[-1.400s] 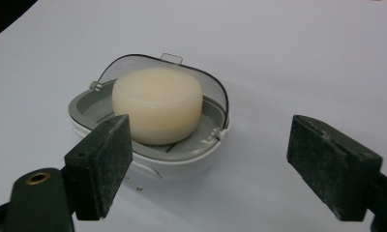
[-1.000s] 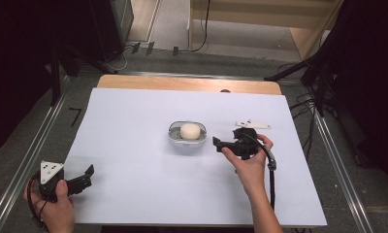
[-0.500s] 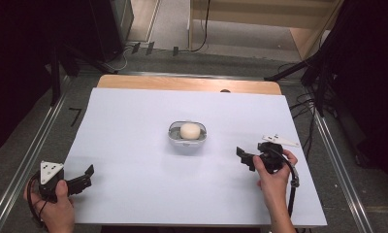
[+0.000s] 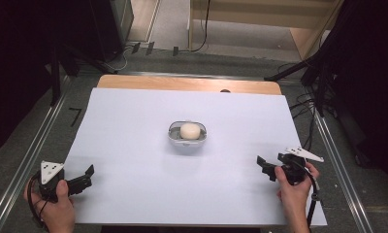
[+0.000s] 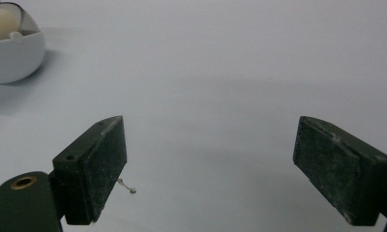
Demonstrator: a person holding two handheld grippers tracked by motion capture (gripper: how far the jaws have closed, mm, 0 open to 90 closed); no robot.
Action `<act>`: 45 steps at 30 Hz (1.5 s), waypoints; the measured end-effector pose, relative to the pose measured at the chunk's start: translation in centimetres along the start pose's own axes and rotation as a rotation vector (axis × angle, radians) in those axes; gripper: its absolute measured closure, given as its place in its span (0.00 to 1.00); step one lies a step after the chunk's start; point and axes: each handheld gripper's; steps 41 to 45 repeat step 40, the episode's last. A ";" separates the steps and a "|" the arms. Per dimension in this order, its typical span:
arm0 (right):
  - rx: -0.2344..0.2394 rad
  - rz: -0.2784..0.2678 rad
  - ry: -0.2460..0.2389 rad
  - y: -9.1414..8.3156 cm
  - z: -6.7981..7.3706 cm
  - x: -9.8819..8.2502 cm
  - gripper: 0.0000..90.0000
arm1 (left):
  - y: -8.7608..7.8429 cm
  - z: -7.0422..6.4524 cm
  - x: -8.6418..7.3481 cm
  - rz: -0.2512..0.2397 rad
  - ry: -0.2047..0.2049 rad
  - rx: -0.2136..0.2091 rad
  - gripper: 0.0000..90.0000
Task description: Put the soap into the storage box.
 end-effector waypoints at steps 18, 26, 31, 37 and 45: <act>-0.045 -0.007 0.031 -3.5 -4.4 -4.1 0.14 | 0.0 0.0 0.0 -0.001 -0.001 -0.002 0.00; -0.099 -0.030 0.033 -5.7 -5.9 -5.7 0.14 | 0.0 0.0 0.0 -0.003 0.005 -0.002 0.00; -0.123 -0.067 0.071 -6.5 -7.2 -6.3 0.15 | -0.1 0.0 0.0 -0.002 0.002 -0.006 0.00; -0.074 -0.114 0.116 -6.7 -7.8 -6.7 0.15 | 0.0 0.2 0.1 0.015 -0.006 -0.020 0.00; -0.086 -0.106 0.094 -6.5 -7.6 -6.6 0.15 | 0.2 0.2 0.1 0.022 -0.008 -0.025 0.00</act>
Point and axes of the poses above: each handheld gripper's, and its own axes: y roughly forward along the jaws, x roughly out of its top, z roughly to its left, and after that the axes turned 8 degrees about -y, right-handed
